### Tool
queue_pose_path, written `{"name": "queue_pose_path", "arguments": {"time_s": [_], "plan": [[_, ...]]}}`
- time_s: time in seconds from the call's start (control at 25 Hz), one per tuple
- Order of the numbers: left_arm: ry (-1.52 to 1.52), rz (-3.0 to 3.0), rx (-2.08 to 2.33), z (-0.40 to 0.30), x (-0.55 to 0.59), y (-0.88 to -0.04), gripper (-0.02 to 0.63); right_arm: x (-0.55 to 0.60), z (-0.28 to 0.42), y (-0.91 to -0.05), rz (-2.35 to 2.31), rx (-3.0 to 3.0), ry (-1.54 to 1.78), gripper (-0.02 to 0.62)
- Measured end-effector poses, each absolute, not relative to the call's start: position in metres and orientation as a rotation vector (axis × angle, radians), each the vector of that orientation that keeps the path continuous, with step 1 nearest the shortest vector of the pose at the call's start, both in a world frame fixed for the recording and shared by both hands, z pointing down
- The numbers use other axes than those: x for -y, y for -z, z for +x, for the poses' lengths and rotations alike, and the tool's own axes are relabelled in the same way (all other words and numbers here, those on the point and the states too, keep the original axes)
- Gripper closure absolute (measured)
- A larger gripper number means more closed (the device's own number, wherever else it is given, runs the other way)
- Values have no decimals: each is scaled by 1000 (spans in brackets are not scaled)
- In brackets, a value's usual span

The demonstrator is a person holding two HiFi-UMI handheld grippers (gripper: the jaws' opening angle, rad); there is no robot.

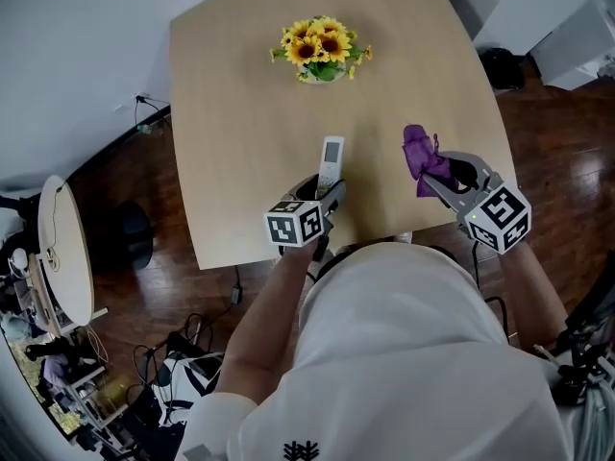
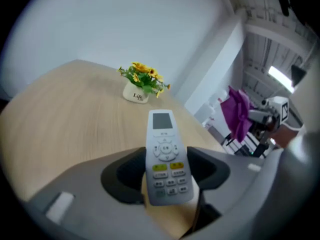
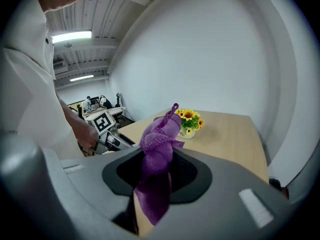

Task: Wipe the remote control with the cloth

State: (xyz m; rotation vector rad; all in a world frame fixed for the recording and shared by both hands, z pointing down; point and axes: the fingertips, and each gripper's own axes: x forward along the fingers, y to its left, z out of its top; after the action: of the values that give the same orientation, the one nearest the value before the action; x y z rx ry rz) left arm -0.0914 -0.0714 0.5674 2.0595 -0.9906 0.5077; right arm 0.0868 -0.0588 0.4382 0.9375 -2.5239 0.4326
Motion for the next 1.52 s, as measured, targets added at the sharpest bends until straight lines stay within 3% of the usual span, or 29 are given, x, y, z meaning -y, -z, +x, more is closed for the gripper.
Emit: {"name": "queue_pose_path", "arguments": {"time_s": [0.32,0.8,0.88,1.0,1.52], "plan": [[-934,2042,1099,-81,76,-619,328,51,104,-447,947,2508,-462,471],[-1141,2010,1108,-82,69,-663,325,41,112,-451,934,2498,-480,471],[-1153,2018,1101,-82,69,-665,324,40,112,-452,935,2497,-477,471],[-1145,2045,1071,-79,69,-664,256,39,112,-454,937,2494,-484,471],[-1034,2117,1199,-108,43,-602,253,37,106,-453,910,2533,-486,471]]}}
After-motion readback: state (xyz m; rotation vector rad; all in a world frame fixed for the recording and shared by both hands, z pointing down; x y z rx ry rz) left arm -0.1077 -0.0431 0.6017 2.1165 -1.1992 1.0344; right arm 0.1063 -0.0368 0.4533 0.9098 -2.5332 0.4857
